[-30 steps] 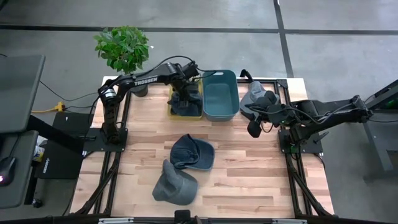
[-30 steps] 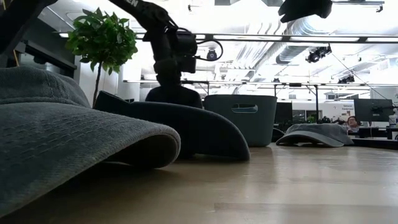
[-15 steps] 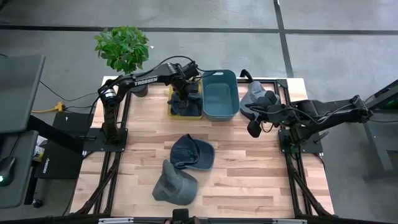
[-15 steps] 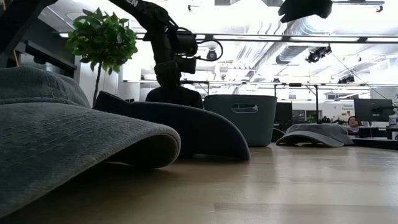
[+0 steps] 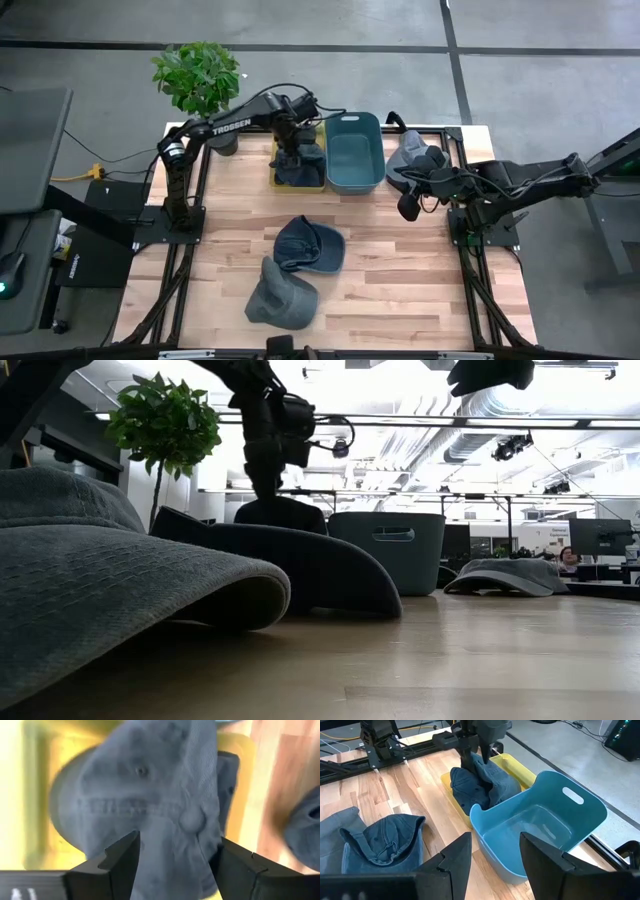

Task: Pick & Place hat
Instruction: Put the right dark blue cap into the yellow bin

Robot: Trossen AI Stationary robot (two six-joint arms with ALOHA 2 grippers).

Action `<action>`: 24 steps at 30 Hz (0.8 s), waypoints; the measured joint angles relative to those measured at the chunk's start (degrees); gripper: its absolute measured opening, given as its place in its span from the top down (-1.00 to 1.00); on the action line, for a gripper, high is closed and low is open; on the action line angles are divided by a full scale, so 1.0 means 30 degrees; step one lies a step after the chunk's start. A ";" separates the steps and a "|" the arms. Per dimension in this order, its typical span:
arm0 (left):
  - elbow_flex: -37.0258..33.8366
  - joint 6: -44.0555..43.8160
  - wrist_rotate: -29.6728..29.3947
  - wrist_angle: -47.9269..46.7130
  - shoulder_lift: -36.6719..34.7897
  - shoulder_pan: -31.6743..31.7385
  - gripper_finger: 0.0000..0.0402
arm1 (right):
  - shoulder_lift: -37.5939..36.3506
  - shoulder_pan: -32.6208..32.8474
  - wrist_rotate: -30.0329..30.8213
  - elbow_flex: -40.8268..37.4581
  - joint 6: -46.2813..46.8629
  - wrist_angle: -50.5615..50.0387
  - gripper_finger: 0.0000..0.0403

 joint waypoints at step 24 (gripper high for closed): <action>0.0000 -0.2045 0.3155 -0.1155 -0.3185 0.0898 0.97 | 0.0000 0.0005 0.0162 0.0000 -0.0067 -0.0007 0.20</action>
